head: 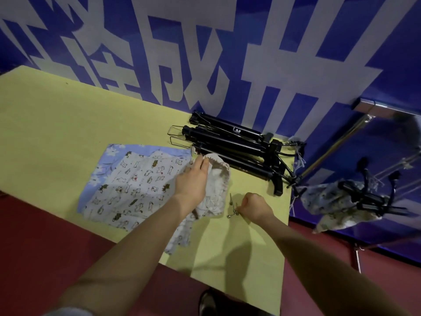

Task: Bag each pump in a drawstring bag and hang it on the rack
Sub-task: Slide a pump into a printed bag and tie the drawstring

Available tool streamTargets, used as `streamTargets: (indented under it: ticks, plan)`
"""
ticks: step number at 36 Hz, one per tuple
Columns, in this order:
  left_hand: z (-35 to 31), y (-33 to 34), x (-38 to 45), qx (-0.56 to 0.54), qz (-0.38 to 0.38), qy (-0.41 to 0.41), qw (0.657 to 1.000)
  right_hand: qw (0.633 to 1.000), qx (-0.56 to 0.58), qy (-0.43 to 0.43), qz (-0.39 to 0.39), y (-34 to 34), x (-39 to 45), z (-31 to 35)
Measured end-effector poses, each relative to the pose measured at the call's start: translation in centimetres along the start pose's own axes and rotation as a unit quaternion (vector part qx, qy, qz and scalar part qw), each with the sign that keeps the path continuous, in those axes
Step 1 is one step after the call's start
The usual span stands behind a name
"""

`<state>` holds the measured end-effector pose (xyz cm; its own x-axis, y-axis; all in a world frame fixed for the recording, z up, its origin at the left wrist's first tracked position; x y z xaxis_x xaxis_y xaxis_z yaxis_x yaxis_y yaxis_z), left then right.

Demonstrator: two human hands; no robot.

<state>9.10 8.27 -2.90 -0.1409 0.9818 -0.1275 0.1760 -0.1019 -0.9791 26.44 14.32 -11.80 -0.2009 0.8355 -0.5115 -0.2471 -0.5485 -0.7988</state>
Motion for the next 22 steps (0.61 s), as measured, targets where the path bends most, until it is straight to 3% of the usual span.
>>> streamTargets:
  ticks: [22]
  plan:
    - [-1.7, 2.3, -0.4, -0.043, -0.007, 0.034, 0.998, 0.997, 0.024, -0.058, -0.033, 1.3, 0.1, -0.6]
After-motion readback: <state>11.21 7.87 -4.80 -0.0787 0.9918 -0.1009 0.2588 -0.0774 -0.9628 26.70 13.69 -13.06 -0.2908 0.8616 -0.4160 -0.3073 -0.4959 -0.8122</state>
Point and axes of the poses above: each hand's wrist, its own x-axis towards the middle knuckle, its own y-axis out of the palm, z = x × y, the point moved 8 cm from there along x, towards the middle knuckle, and after that the axes turned 10 degrees about y, right-handed, at the moved point
